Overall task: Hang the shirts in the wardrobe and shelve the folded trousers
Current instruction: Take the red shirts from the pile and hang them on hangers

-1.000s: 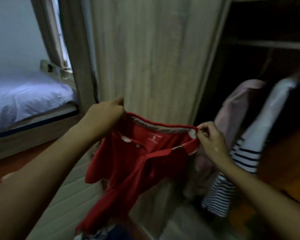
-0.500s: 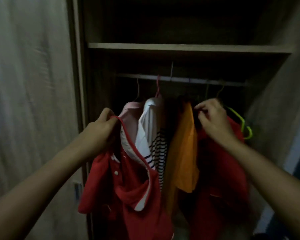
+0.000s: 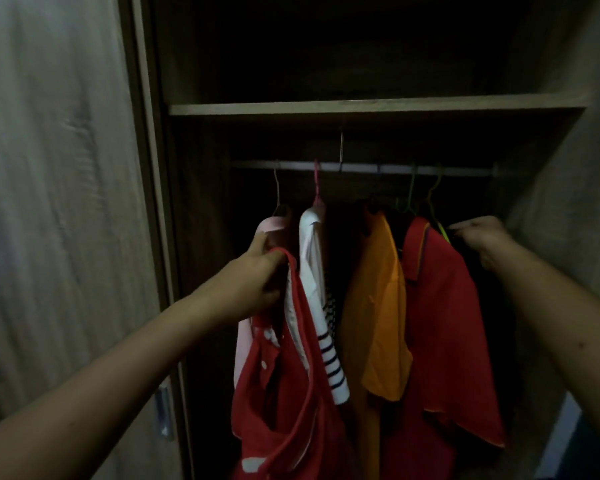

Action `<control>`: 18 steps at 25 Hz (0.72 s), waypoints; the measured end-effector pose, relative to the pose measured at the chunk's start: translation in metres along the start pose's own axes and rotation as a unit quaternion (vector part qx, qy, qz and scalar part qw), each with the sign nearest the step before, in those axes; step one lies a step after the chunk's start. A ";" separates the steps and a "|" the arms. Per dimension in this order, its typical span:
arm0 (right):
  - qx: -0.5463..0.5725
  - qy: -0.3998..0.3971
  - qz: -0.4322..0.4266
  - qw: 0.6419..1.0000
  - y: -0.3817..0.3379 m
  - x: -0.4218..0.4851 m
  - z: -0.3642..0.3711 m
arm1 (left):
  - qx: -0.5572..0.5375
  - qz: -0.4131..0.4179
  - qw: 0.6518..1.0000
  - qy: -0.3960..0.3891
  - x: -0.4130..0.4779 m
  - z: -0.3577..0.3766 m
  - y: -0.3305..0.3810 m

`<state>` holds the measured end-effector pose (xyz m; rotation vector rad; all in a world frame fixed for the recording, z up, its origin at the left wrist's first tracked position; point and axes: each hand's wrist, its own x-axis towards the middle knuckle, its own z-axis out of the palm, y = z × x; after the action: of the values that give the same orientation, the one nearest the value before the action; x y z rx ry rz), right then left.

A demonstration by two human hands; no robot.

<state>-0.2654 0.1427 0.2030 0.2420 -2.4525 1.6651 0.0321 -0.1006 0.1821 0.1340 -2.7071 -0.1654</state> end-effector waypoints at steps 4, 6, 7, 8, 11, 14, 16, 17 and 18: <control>0.114 -0.096 0.060 0.987 -0.007 -0.018 0.017 | -0.010 0.014 0.999 -0.033 0.003 0.004 -0.001; 0.146 -0.071 0.068 0.984 -0.009 -0.019 0.030 | -0.024 0.022 0.999 -0.034 0.003 0.005 -0.003; 0.144 -0.041 0.051 0.987 -0.008 -0.017 0.034 | -0.033 0.024 0.999 -0.034 0.003 0.005 -0.003; 0.104 -0.011 0.019 0.994 -0.008 -0.013 0.037 | -0.042 0.023 0.998 -0.035 0.004 0.004 -0.004; -0.013 0.083 -0.098 0.992 -0.001 -0.016 0.032 | -0.080 0.006 0.996 -0.043 0.006 0.005 -0.007; -0.004 0.134 -0.186 0.973 0.034 -0.042 0.036 | -0.124 -0.025 0.991 -0.045 0.011 0.009 -0.012; 0.005 0.137 -0.184 0.973 0.064 -0.061 0.042 | -0.144 -0.038 0.987 -0.054 0.016 0.013 -0.015; 0.024 0.124 -0.157 0.979 0.075 -0.066 0.044 | -0.152 -0.042 0.986 -0.060 0.018 0.015 -0.015; 0.042 0.109 -0.112 0.987 0.081 -0.070 0.043 | -0.156 -0.047 0.984 -0.067 0.021 0.017 -0.014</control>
<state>-0.2181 0.1348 0.0981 0.3144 -2.1152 1.6081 0.0072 -0.1156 0.1733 0.1618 -2.7667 -0.6443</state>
